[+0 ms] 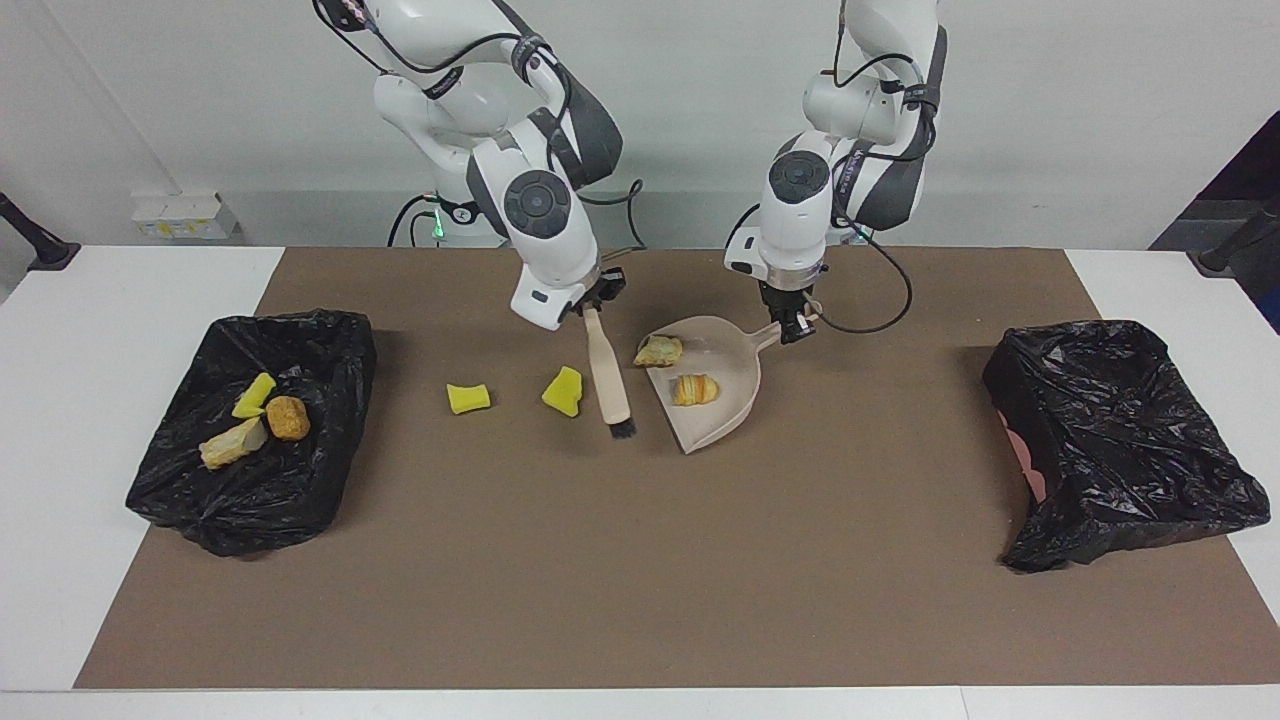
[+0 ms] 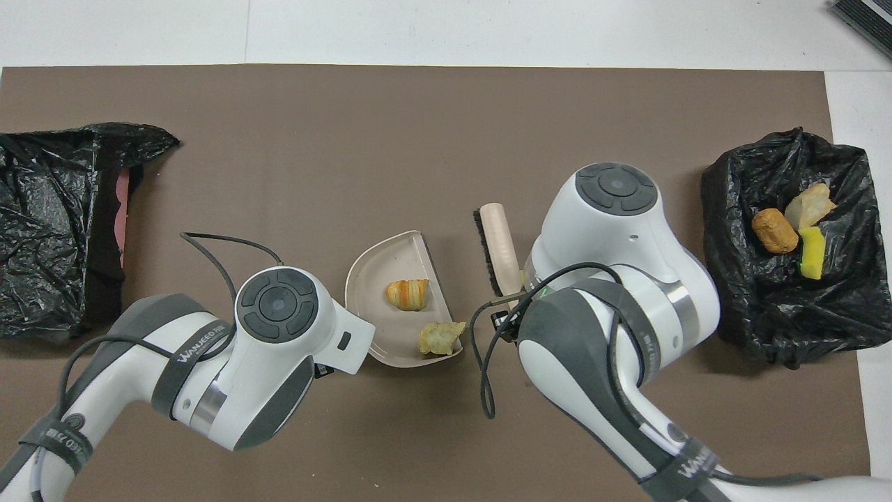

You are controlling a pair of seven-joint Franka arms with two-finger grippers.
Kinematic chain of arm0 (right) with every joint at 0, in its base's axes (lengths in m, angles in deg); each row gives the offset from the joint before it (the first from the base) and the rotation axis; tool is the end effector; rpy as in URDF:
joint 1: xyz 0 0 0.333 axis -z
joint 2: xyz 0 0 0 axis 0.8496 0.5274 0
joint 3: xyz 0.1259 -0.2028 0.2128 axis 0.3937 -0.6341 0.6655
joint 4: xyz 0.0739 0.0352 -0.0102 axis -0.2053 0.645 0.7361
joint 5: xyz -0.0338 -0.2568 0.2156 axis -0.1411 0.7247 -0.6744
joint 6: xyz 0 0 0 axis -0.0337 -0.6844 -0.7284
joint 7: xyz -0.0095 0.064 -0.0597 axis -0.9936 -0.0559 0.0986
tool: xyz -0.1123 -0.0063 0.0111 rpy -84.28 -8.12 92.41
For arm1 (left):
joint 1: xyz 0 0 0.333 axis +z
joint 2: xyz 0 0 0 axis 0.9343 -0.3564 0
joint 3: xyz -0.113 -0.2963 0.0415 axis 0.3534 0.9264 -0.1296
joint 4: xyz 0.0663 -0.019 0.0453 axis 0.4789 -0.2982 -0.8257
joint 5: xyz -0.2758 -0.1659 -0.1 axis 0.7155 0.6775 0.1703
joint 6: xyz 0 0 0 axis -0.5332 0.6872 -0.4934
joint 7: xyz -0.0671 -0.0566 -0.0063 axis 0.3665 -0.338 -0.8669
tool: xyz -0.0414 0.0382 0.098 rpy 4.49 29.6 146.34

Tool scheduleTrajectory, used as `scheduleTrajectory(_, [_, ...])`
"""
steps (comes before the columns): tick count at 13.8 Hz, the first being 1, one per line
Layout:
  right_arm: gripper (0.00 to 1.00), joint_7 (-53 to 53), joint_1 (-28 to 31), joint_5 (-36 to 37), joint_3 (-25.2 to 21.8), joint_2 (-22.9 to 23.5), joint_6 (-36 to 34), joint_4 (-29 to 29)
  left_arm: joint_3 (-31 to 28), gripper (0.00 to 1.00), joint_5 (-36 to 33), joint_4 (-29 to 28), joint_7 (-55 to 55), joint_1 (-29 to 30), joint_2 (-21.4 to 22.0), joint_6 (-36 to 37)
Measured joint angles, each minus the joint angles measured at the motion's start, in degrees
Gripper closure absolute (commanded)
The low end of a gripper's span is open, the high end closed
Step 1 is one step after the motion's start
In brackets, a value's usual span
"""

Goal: Sweep and dump trash in bin
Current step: 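Brush debris into the dustpan held by the left gripper, then sweep the yellow sponge pieces into the dustpan with the right gripper's brush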

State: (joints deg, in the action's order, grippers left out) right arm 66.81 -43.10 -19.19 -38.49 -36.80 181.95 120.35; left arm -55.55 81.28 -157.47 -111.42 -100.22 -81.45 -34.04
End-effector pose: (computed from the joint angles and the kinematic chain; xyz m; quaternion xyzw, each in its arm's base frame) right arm 0.4568 0.2200 0.4469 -0.9749 -0.0912 0.1990 0.0417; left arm 0.3951 -0.2392 0.4077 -0.8041 0.5888 0.0720 0.0390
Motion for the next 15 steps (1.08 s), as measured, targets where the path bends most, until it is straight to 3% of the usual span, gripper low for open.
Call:
scheduleTrajectory(2, [1.00, 4.3, 2.5, 2.8, -0.1, -1.8, -3.1, 1.8, 0.1, 1.00, 0.0, -0.1, 0.0, -0.1, 0.0, -0.7])
scheduleTrajectory(7, [1.00, 8.8, 10.9, 7.1, -0.4, -7.6, -2.4, 12.4, 0.4, 1.00, 0.0, -0.4, 0.3, -1.8, -0.1, -2.6])
scheduleTrajectory(12, [1.00, 6.2, 15.9, 7.9, -0.5, -15.7, 8.9, 25.6, 0.4, 1.00, 0.0, -0.8, 2.6, -4.0, -1.3, -4.4])
scheduleTrajectory(15, [1.00, 2.3, 18.1, 7.8, -0.5, -18.2, 12.1, 29.9, 0.4, 1.00, 0.0, -0.9, 2.6, -4.1, -1.3, -4.4])
